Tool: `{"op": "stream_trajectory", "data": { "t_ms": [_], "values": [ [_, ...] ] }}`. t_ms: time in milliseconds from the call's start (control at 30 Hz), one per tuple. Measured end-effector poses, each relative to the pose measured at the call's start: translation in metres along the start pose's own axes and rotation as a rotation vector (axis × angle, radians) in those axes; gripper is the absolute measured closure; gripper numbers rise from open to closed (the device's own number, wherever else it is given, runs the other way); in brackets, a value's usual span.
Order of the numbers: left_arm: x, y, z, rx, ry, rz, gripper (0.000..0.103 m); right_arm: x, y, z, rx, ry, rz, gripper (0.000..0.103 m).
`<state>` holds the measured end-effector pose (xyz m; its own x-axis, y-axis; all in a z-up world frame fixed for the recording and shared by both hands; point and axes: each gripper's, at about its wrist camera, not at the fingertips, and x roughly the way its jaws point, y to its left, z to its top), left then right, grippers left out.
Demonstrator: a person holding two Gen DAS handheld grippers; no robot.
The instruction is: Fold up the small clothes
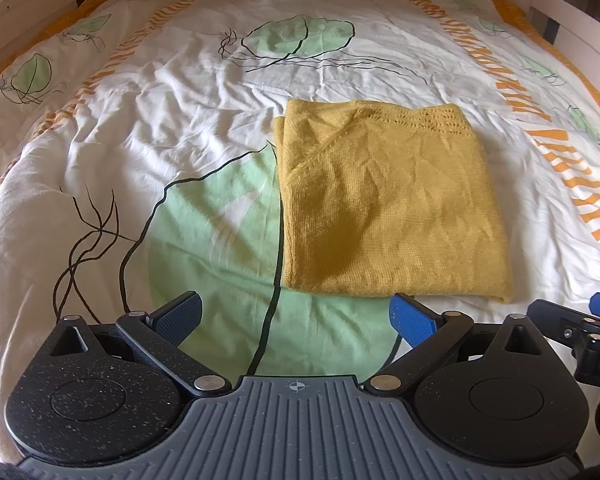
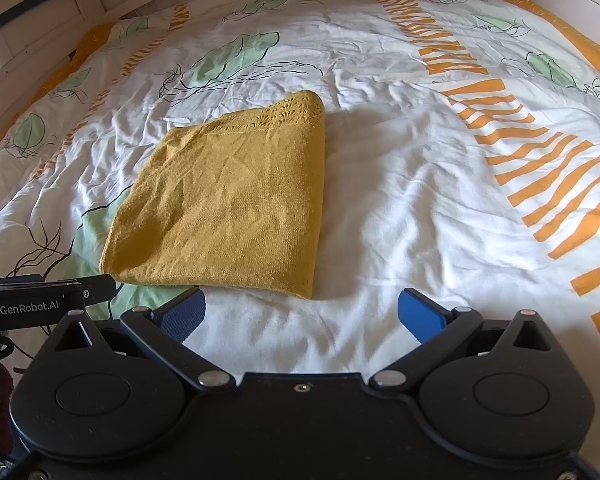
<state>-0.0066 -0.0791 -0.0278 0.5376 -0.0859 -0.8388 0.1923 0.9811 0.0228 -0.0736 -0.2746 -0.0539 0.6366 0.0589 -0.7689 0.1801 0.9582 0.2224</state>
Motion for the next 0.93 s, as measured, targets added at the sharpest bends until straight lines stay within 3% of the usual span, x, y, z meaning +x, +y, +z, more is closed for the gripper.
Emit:
{"op": "stream_trajectory", "data": {
  "t_ms": [933],
  "values": [
    [0.01,0.0,0.001,0.006,0.03,0.007,0.002,0.013,-0.001,0.002,0.014,0.043,0.023,0.001]
  ]
}}
